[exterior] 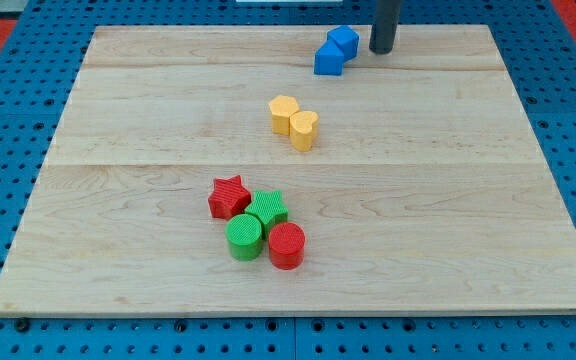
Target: Slide the blue cube closer to yellow heart and yellow hexagon
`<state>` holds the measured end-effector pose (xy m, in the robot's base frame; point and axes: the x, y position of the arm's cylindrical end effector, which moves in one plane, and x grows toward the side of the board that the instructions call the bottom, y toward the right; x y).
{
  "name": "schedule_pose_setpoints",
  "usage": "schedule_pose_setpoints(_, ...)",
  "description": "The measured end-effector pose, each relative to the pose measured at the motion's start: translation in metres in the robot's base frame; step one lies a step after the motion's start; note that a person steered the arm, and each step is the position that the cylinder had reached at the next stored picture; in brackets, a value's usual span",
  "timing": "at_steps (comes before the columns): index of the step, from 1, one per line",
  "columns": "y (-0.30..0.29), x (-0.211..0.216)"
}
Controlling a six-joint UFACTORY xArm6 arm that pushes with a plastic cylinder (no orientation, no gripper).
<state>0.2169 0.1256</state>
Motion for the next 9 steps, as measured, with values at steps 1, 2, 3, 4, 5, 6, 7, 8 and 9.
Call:
schedule_pose_setpoints(1,-0.038,-0.025)
schedule_pose_setpoints(2,-0.130,-0.020)
schedule_pose_setpoints(3,-0.146,0.012)
schedule_pose_setpoints(4,-0.150,0.024)
schedule_pose_setpoints(5,-0.158,0.024)
schedule_pose_setpoints(6,-0.132,-0.022)
schedule_pose_setpoints(7,-0.080,-0.023)
schedule_pose_setpoints(8,-0.058,0.006)
schedule_pose_setpoints(9,-0.066,0.043)
